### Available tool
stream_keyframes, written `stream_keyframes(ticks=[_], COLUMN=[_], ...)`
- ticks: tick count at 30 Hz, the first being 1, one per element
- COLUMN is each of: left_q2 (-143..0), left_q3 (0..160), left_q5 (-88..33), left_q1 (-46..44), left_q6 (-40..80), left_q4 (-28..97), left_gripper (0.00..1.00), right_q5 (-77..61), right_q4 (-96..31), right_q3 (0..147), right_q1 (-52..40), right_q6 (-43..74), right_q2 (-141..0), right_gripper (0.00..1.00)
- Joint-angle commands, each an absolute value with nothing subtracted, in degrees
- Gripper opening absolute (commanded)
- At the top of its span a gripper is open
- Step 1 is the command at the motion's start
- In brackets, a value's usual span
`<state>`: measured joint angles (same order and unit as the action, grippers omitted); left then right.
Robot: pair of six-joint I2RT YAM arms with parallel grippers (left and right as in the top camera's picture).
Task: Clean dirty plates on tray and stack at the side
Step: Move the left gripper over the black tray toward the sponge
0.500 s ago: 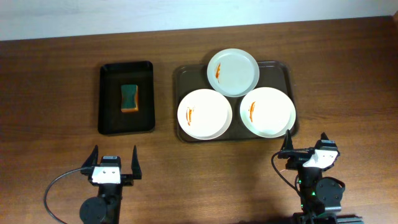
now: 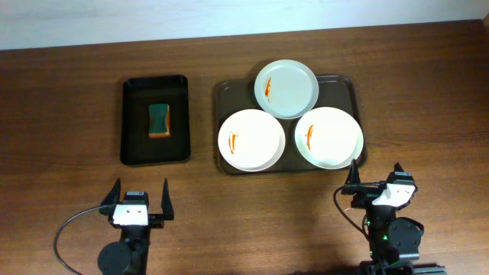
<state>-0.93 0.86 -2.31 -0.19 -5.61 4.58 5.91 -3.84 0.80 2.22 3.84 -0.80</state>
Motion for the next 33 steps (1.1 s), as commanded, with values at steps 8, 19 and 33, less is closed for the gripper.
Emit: stream_keyframes(ticks=[8, 19, 33], left_q2=[-0.36, -0.36, -4.64], left_q3=[0.51, 0.51, 11.86], left_q5=[-1.72, -1.72, -31.11], left_q1=[0.16, 0.16, 0.19], left_q6=[-6.57, -6.57, -8.34], left_q4=[4.75, 4.75, -26.44], left_gripper=[1.0, 1.0, 1.0], right_q5=[5.78, 5.78, 5.78], right_q4=[-4.1, -4.1, -4.1], right_q3=[0.32, 0.32, 0.32], right_q1=[2.66, 2.66, 2.66], right_q6=[3.4, 3.4, 3.4], right_q2=[-0.4, -0.4, -0.4], right_gripper=[0.98, 0.98, 0.98])
